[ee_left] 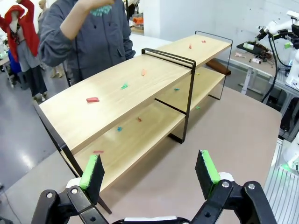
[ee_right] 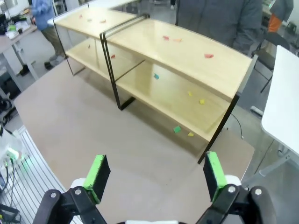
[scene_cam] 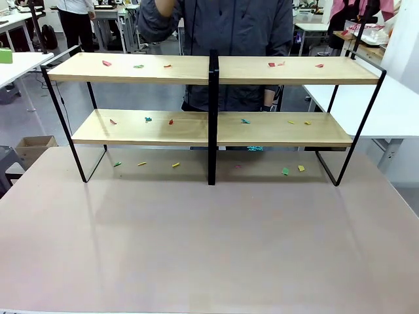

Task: Clean the shelves.
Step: Pick up the Duster when the human hands it over.

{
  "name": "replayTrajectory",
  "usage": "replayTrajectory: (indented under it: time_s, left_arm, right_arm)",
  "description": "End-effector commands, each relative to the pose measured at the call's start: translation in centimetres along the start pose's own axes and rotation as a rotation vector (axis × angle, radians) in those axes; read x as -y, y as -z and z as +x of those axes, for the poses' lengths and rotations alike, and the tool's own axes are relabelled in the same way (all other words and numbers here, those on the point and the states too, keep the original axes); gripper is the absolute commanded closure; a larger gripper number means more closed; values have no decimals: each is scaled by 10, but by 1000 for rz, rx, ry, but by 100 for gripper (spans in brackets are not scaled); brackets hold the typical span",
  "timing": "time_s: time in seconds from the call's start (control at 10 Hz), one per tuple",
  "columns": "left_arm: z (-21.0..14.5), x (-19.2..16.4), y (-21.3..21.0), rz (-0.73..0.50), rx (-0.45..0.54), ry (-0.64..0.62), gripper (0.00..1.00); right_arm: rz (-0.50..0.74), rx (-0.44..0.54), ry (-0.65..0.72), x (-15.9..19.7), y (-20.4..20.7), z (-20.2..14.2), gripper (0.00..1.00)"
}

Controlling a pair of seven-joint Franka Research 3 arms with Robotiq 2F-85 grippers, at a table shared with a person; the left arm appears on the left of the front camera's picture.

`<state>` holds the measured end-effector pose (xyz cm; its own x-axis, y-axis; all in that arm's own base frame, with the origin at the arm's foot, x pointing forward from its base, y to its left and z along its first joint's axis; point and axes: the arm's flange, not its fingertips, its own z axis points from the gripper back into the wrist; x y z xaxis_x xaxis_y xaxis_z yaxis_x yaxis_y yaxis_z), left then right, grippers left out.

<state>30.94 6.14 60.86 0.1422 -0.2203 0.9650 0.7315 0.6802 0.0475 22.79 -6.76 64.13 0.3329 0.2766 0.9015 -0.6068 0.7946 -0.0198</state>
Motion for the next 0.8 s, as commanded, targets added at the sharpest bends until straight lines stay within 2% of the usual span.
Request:
replayTrajectory:
  time_s: [0.0, 0.5, 0.7]
  left_arm:
    - [-56, 44, 8, -8, 10, 1, 0]
    - [-57, 41, 6, -16, 5, 13, 0]
    - [-58, 37, 11, -25, -10, 5, 0]
  right_arm:
    - [4, 104, 14, 0, -14, -6, 0]
    - [-1, 100, 17, -7, -17, -13, 0]
    - [27, 54, 28, -6, -8, -16, 0]
